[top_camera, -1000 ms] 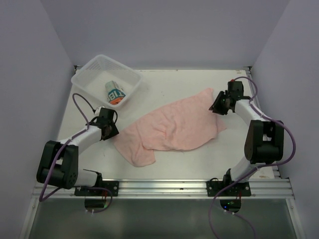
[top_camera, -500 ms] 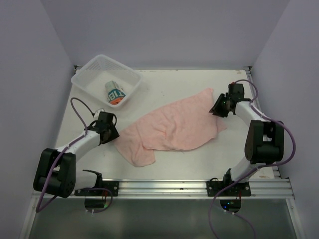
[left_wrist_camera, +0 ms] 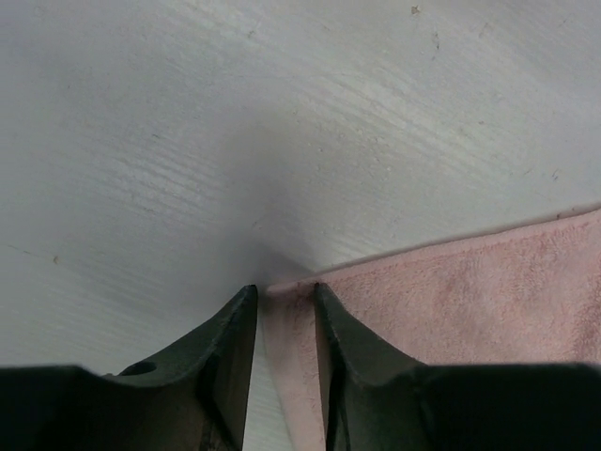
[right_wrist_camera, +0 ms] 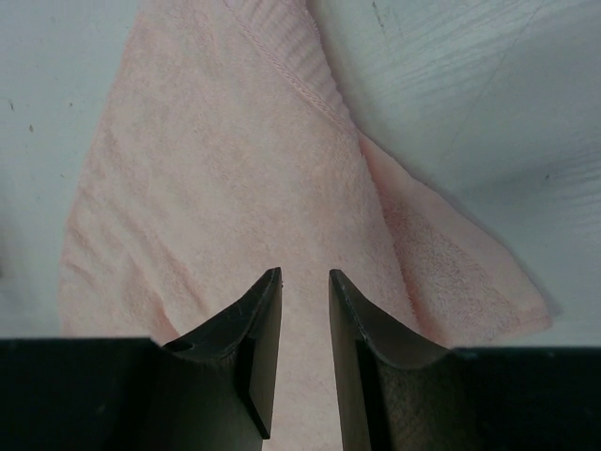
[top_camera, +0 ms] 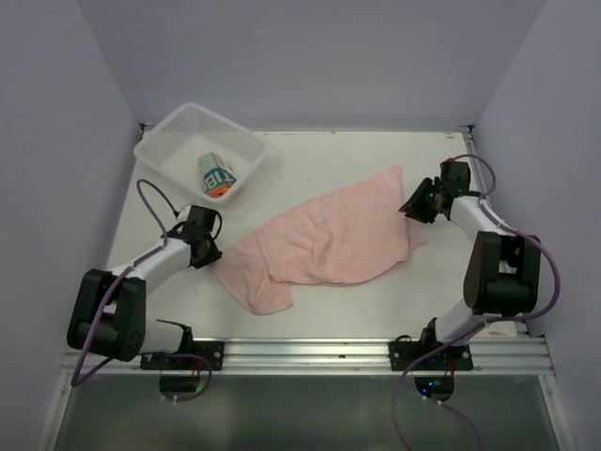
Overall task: Roll the towels
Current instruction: Flatten the towel
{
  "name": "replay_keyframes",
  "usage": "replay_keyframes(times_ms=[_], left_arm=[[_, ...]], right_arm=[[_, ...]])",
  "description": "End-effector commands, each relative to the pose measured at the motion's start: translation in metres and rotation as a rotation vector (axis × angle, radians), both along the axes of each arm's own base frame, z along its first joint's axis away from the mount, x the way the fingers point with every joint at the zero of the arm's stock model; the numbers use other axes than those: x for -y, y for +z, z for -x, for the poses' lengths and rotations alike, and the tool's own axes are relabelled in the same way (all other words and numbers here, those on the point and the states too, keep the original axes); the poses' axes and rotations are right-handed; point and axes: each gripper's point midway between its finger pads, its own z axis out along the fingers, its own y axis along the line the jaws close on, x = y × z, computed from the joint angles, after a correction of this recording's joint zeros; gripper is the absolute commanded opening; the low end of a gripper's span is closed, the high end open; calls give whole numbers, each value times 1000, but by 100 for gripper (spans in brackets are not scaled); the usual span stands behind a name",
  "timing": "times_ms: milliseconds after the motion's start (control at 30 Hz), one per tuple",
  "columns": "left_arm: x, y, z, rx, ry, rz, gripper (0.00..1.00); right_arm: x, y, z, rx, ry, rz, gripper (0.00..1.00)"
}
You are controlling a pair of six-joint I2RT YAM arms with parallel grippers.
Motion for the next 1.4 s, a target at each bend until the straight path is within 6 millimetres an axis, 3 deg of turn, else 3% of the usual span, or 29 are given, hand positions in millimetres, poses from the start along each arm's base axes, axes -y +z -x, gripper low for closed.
replay_keyframes(times_ms=[0, 267, 400, 533, 633, 800, 933, 1000, 1133, 1200, 1233, 1367], left_arm=[[-3, -40, 64, -279, 0, -10, 30], [2, -43, 68, -335, -37, -63, 19], [4, -28, 54, -285, -49, -82, 0], [4, 8, 20, -169, -56, -106, 0], [1, 53, -17, -32, -50, -157, 0], [-9, 101, -50, 110, -40, -232, 0], [-13, 119, -65, 169, -63, -277, 0], [-20, 125, -68, 191, -49, -318, 0], [-28, 140, -73, 243, -56, -371, 0], [-31, 145, -75, 257, -54, -395, 0], [-32, 148, -76, 258, -58, -407, 0], [-41, 161, -77, 265, -44, -467, 0]], right_arm=[[2, 20, -8, 78, -15, -52, 31], [9, 22, -10, 91, -36, -91, 30], [8, 21, -10, 92, -32, -101, 30], [5, 22, -9, 92, -2, -104, 30], [5, 27, -10, 97, 9, -99, 31], [8, 33, -18, 103, 7, -90, 32], [15, 42, -36, 117, -8, -53, 32], [19, 36, -41, 88, -15, -25, 32], [21, 42, -69, 104, -27, 44, 32], [19, 30, -79, 81, -28, 94, 33], [18, 35, -88, 97, -29, 111, 33], [18, 22, -112, 93, -58, 158, 34]])
